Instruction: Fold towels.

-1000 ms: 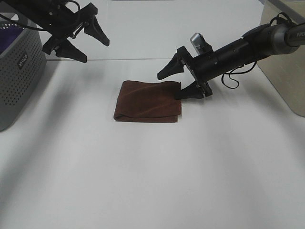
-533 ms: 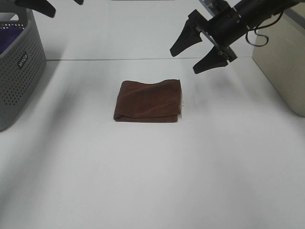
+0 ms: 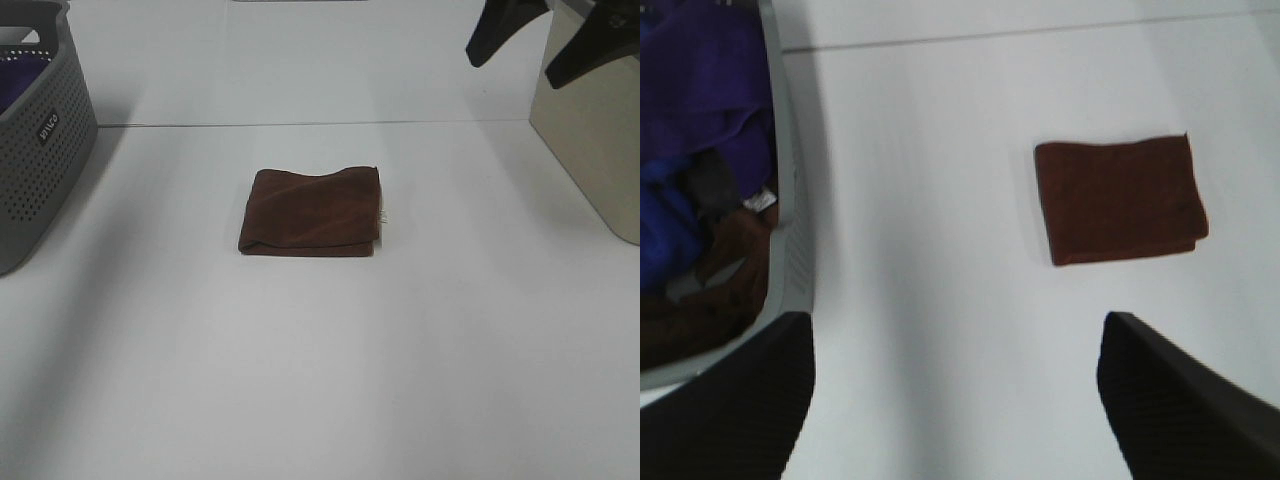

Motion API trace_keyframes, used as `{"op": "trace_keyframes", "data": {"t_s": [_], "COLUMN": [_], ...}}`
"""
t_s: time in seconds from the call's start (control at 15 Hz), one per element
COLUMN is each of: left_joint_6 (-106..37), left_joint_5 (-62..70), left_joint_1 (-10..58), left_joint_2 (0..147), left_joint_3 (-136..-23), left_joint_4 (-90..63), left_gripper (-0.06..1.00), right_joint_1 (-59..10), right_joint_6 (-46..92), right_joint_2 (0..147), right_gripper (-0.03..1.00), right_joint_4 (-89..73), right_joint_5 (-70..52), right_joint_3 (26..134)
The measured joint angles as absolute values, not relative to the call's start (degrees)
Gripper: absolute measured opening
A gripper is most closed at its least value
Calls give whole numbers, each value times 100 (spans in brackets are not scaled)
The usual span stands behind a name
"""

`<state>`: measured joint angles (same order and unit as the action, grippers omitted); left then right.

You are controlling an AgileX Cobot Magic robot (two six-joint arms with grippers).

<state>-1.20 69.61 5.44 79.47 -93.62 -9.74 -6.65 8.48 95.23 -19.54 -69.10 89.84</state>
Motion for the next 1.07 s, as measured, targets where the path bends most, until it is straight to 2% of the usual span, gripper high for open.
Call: {"op": "trace_keyframes", "data": {"t_s": [0.4, 0.47, 0.8, 1.07], "left_joint_6": [-97, -97, -510, -859], "left_joint_5": [6979, 6984, 6463, 6056], "left_joint_1": [544, 544, 544, 544], "left_joint_2": [5563, 4910, 3077, 2492], "left_joint_3": [-6572, -5901, -4016, -3088], "left_joint_4": [-716, -716, -796, -888], "left_gripper": [74, 74, 74, 74], "right_joint_1": [-665, -665, -665, -665], "right_joint_6": [808, 808, 808, 802], "right_joint_2": [6681, 5890, 3638, 2252], "right_gripper": [83, 83, 83, 83], "right_joint_4": [-1616, -1461, -877, -447], "right_joint_5": [-6818, -6778, -6646, -6526], "right_joint_3": [6308, 5592, 3988, 3283]}}
